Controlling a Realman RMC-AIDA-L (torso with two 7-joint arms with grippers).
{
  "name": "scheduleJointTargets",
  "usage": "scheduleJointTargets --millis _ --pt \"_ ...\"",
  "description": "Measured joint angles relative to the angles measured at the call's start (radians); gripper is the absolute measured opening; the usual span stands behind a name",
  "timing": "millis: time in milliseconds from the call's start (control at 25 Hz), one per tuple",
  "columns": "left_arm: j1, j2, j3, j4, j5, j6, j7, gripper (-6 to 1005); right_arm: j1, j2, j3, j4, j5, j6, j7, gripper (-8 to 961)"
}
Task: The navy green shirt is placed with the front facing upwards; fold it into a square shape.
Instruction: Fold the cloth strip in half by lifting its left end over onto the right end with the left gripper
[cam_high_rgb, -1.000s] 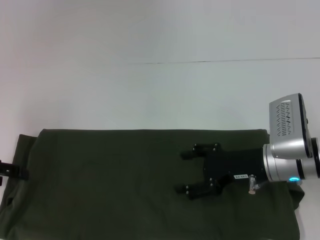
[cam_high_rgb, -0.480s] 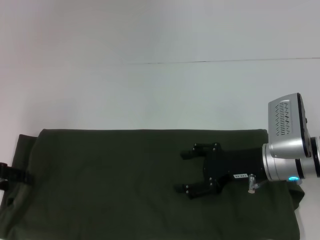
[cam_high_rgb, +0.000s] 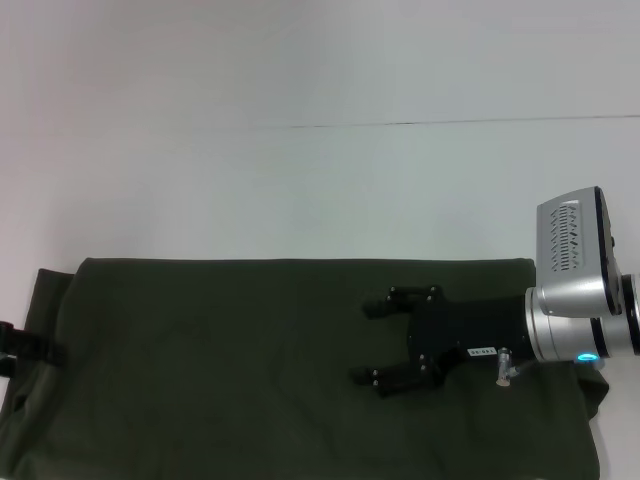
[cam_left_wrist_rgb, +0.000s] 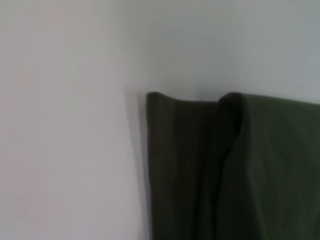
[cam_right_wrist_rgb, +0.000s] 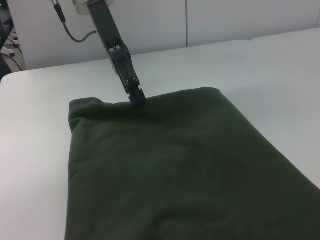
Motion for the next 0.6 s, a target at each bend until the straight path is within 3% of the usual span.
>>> scheduleJointTargets --millis 600 --pt "0.011 0.000 0.038 0.013 0.003 0.000 -0.005 880 0.002 0.000 0.000 -0.001 0.000 0.001 0.015 927"
